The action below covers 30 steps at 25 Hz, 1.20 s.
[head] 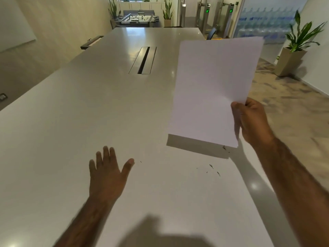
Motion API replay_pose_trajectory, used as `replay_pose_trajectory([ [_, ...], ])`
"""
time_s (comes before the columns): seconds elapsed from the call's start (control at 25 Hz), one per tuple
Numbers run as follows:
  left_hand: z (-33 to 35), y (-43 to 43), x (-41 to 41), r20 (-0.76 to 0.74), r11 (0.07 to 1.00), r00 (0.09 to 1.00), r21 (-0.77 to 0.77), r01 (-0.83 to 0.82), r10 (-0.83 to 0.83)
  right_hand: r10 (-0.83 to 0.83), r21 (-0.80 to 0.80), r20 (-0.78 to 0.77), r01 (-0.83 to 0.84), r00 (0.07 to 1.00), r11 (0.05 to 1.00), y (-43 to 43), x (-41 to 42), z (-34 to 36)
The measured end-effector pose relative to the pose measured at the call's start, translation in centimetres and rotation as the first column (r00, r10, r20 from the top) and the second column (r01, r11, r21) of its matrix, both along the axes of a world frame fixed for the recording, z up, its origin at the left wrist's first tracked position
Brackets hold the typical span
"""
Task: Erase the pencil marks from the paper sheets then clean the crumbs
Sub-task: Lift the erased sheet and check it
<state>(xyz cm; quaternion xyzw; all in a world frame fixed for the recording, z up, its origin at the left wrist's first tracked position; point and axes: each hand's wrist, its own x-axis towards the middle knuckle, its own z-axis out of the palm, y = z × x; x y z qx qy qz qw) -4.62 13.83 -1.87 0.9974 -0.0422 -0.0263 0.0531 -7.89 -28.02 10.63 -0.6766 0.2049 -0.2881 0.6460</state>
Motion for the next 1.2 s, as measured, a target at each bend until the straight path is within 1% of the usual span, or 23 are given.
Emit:
replay_pose_trajectory([
  [0.12,-0.4,-4.3,-2.1,-0.035,0.995,0.994,-0.027,0.100,-0.101,-0.032,-0.006,-0.004,0.032,0.999,0.999,-1.3,-1.0,0.0],
  [0.24,-0.4,-11.9,-4.5,-0.025,0.972,0.975,-0.083,0.219,-0.222,-0.030,-0.014,0.009,0.030,1.000,0.999,-1.8,-2.6,0.4],
  [0.32,0.0,-16.8,-6.1,-0.037,0.939,0.944,-0.126,0.321,-0.328,-0.034,-0.034,0.008,0.034,0.999,0.999,-2.4,-3.5,0.8],
  [0.4,0.5,-20.9,-8.1,-0.048,0.884,0.897,-0.197,0.424,-0.440,-0.043,-0.048,0.018,0.044,0.999,0.998,-3.2,-4.3,1.6],
  [0.48,0.7,-22.8,-9.5,-0.009,0.759,0.790,-0.284,0.586,-0.613,-0.047,-0.042,0.035,0.048,0.998,0.998,-4.1,-4.8,2.5],
  [0.52,0.8,-22.3,-9.2,0.042,0.706,0.745,-0.289,0.647,-0.666,-0.042,-0.036,0.040,0.044,0.998,0.998,-4.5,-5.0,2.8],
  [0.56,0.7,-20.5,-8.0,0.124,0.712,0.747,-0.236,0.661,-0.653,-0.037,-0.026,0.046,0.038,0.998,0.999,-5.0,-5.1,3.0],
  [0.6,0.4,-17.8,-6.1,0.214,0.793,0.799,-0.135,0.594,-0.562,-0.034,-0.011,0.057,0.035,0.998,0.999,-5.5,-5.2,3.2],
  [0.64,0.4,-14.1,-3.8,0.268,0.900,0.871,-0.032,0.436,-0.412,-0.038,0.006,0.066,0.038,0.997,0.999,-5.9,-5.3,3.1],
  [0.68,0.5,-9.8,-1.4,0.278,0.975,0.935,0.040,0.217,-0.220,-0.048,0.015,0.066,0.047,0.997,0.999,-6.3,-5.4,2.9],
  [0.72,1.0,-5.8,0.5,0.252,0.999,0.968,0.042,0.007,-0.017,-0.057,0.011,0.055,0.057,0.997,0.998,-6.6,-5.7,2.5],
  [0.76,1.5,-2.7,1.7,0.200,0.991,0.971,0.010,-0.135,0.131,-0.062,0.007,0.039,0.062,0.997,0.998,-6.8,-5.8,2.1],
  [0.8,1.8,-1.5,2.3,0.123,0.980,0.973,-0.034,-0.194,0.196,-0.060,0.005,0.019,0.060,0.998,0.998,-6.7,-5.9,1.7],
  [0.84,1.7,-2.3,2.5,0.075,0.981,0.979,-0.063,-0.183,0.188,-0.054,0.004,0.001,0.054,0.999,0.999,-6.6,-5.8,1.6],
  [0.88,1.2,-4.3,2.2,0.076,0.986,0.986,-0.090,-0.142,0.149,-0.049,0.004,-0.015,0.049,0.999,0.999,-6.2,-5.6,1.6],
  [0.92,0.6,-7.1,1.5,0.094,0.994,0.993,-0.087,-0.067,0.075,-0.047,0.007,-0.023,0.048,0.999,0.999,-5.8,-5.3,1.7],
  [0.96,-0.1,-10.4,0.3,0.095,0.996,0.995,-0.079,0.029,-0.021,-0.046,0.012,-0.027,0.047,0.999,0.999,-5.2,-4.8,1.8],
  [1.0,-0.6,-13.6,-1.2,0.074,0.983,0.985,-0.089,0.160,-0.154,-0.045,0.016,-0.028,0.046,0.999,0.999,-4.7,-4.3,2.0],
  [1.04,-1.1,-16.5,-2.8,0.052,0.940,0.947,-0.119,0.320,-0.316,-0.044,0.018,-0.029,0.045,0.999,0.999,-4.3,-3.9,2.2],
  [1.08,-1.2,-18.2,-4.2,0.031,0.866,0.878,-0.150,0.477,-0.478,-0.043,0.015,-0.032,0.043,0.999,0.999,-3.8,-3.4,2.4],
  [1.12,-1.0,-18.5,-4.9,0.028,0.790,0.806,-0.184,0.585,-0.591,-0.042,0.009,-0.036,0.043,0.998,0.999,-3.5,-3.1,2.7],
  [1.16,-0.7,-17.2,-4.4,0.074,0.742,0.765,-0.197,0.640,-0.640,-0.044,0.002,-0.037,0.045,0.998,0.999,-3.3,-2.7,3.0],
  [1.2,-0.4,-14.9,-3.1,0.171,0.767,0.778,-0.140,0.627,-0.605,-0.044,-0.001,-0.034,0.044,0.998,0.999,-3.2,-2.5,3.3],
])
